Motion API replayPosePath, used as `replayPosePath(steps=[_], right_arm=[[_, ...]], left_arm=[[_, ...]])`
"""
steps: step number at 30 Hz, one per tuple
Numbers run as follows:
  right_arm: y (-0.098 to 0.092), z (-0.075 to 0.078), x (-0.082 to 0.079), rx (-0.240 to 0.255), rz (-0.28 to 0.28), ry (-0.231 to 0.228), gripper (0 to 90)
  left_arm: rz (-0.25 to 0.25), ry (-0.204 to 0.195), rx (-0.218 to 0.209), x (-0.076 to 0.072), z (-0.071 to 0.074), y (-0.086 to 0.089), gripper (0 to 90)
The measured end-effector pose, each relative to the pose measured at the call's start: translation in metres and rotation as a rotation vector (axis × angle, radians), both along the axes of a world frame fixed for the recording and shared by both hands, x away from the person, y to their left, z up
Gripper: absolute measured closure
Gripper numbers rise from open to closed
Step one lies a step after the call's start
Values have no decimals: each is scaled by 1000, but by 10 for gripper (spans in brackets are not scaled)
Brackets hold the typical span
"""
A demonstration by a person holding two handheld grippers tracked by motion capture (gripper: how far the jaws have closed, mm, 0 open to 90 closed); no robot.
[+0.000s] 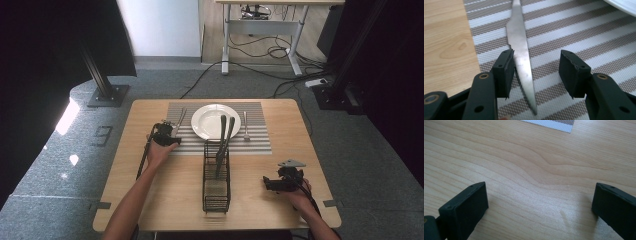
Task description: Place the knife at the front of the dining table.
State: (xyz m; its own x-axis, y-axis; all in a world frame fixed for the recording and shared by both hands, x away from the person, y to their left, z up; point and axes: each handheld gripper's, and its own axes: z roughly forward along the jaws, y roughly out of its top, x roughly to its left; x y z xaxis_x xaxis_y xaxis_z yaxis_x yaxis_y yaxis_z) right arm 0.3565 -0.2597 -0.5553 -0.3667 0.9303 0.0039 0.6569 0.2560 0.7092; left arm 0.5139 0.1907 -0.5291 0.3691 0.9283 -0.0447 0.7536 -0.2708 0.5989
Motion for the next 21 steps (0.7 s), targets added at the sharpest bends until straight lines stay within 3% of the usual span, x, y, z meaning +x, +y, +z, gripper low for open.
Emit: replayPosePath(steps=[1,14,21], right_arm=[[0,0,0,0,0,0,4],[0,0,0,-1,2,0,5],[0,0,-1,-2,2,0,5]], left_arm=[[-8,7,-17,-2,0,-2,469],[-37,9,-29,-6,0,-12,473],[-26,7,-46,-10,2,-3,448]])
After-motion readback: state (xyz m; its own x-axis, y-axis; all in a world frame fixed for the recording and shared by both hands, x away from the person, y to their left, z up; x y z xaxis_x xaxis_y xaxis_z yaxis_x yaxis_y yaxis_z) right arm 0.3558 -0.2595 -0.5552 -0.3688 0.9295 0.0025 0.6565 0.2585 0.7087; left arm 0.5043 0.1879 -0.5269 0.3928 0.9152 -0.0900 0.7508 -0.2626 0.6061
